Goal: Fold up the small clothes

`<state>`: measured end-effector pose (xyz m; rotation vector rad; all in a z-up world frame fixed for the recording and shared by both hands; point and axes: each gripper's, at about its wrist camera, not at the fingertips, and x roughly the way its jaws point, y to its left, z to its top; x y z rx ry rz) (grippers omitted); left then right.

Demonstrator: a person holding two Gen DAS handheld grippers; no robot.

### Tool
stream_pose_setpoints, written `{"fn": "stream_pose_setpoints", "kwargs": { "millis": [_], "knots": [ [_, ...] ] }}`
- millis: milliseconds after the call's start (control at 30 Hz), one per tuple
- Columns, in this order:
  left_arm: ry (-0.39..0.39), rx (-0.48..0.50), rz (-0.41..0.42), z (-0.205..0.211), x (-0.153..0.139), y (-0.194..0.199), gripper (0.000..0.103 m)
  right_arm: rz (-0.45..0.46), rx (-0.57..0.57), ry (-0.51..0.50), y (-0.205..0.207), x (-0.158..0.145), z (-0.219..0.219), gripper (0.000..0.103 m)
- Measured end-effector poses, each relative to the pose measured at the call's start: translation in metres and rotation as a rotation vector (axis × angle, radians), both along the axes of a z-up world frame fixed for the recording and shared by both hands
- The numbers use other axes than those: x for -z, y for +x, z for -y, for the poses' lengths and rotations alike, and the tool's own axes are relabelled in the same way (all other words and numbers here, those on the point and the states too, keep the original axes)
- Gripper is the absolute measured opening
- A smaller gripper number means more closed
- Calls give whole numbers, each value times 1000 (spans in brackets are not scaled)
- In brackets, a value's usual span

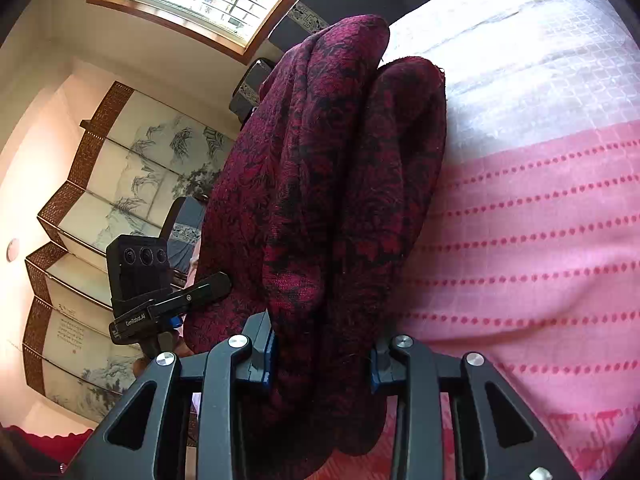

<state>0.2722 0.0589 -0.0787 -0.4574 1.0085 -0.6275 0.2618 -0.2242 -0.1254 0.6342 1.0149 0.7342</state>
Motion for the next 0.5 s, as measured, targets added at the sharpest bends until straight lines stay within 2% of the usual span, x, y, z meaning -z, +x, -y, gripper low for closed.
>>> {"fn": "stream_pose_setpoints", "kwargs": {
  "millis": [100, 133, 233, 333, 400, 433, 500],
  "knots": [
    [5, -11, 13, -10, 10, -21, 53, -1, -7, -35, -14, 6, -12, 35],
    [2, -18, 27, -11, 12, -24, 57, 0, 7, -41, -14, 5, -9, 37],
    [-23, -44, 43, -13, 15, -29, 65, 33, 58, -56, -11, -12, -2, 39],
    [-20, -46, 64, -11, 21, -36, 69, 126, 93, -164, -11, -40, -2, 40],
    [-21, -50, 64, -7, 24, -40, 70, 146, 94, -181, -2, -50, -2, 41],
    [-24, -55, 64, -9, 25, -42, 70, 146, 93, -203, 2, -53, -4, 43],
    [-6, -65, 67, -9, 26, -44, 72, 124, 57, -238, 7, -53, -4, 55]
  ]
}}
